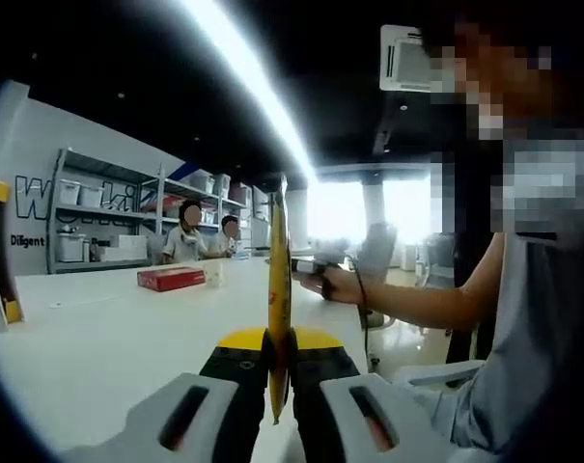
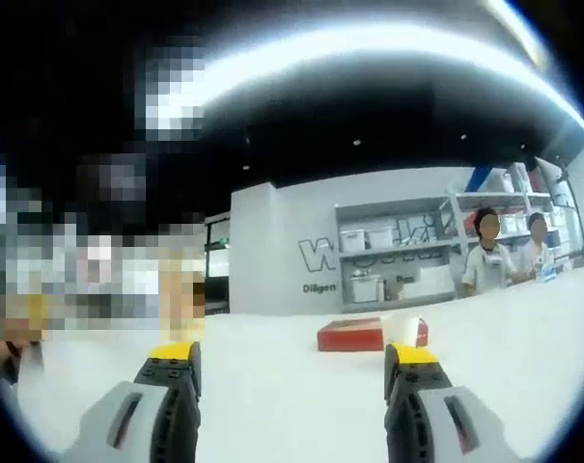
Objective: Tear open the coffee pouch, take out the coffee, and pour the coffee from the pouch into the cup
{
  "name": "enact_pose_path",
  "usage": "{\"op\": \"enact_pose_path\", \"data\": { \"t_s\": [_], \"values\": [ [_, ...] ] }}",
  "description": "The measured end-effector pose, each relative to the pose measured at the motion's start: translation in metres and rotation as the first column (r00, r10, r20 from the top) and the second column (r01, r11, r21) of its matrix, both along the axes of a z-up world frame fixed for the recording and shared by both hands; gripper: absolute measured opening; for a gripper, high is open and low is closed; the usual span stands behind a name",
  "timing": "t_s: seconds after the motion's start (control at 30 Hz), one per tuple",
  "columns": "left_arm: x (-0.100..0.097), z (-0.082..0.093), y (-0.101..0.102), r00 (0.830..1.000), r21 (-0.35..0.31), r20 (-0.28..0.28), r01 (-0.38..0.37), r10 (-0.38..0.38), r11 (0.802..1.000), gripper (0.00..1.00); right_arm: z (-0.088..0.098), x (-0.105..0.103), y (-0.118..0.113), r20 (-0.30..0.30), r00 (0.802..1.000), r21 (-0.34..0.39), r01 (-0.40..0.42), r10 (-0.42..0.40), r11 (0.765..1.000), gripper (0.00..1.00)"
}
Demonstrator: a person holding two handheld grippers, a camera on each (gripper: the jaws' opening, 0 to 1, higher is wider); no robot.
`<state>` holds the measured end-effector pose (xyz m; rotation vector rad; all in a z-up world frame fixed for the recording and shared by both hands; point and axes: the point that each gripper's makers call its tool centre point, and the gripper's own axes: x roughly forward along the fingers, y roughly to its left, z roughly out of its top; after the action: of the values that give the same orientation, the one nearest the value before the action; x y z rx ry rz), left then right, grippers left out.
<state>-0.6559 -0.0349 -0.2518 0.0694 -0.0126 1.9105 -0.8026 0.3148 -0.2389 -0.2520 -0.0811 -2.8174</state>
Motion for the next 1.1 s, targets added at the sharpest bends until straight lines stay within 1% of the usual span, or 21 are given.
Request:
{"op": "enact_pose_path", "data": {
  "t_s": [0.13, 0.33, 0.47, 0.57, 0.73, 1.1],
  "values": [
    [-0.001, 0.0, -0.001, 1.0, 0.003, 0.002, -0.003, 0.003, 1.0, 0.11, -0.002, -0.006, 0.001, 0.009, 1.0, 0.012, 0.016, -0.016, 1.0, 0.77],
    [-0.001, 0.0, -0.002, 1.0, 0.004, 0.001, -0.001, 0.001, 1.0, 0.11, -0.006, -0.019, 0.003, 0.025, 1.0, 0.031, 0.0, -0.001, 1.0, 0.77],
    [-0.001, 0.002, -0.003, 1.0, 0.012, 0.0, -0.005, 0.005, 1.0, 0.11, -0.012, -0.03, 0.012, 0.053, 0.999, 0.031, 0.01, -0.012, 0.999, 0.78],
    [-0.001, 0.003, -0.004, 1.0, 0.019, 0.0, -0.006, 0.006, 1.0, 0.11, -0.012, -0.035, 0.019, 0.054, 0.998, 0.018, 0.023, -0.024, 1.0, 0.78],
    [-0.001, 0.003, -0.003, 1.0, 0.017, 0.0, -0.004, 0.004, 1.0, 0.11, -0.016, -0.043, 0.022, 0.069, 0.997, 0.05, 0.04, -0.044, 0.998, 0.77],
    [0.0, 0.001, -0.001, 1.0, 0.005, -0.002, -0.005, 0.005, 1.0, 0.11, -0.018, -0.064, 0.04, 0.08, 0.993, 0.066, 0.077, -0.082, 0.995, 0.77]
  ]
}}
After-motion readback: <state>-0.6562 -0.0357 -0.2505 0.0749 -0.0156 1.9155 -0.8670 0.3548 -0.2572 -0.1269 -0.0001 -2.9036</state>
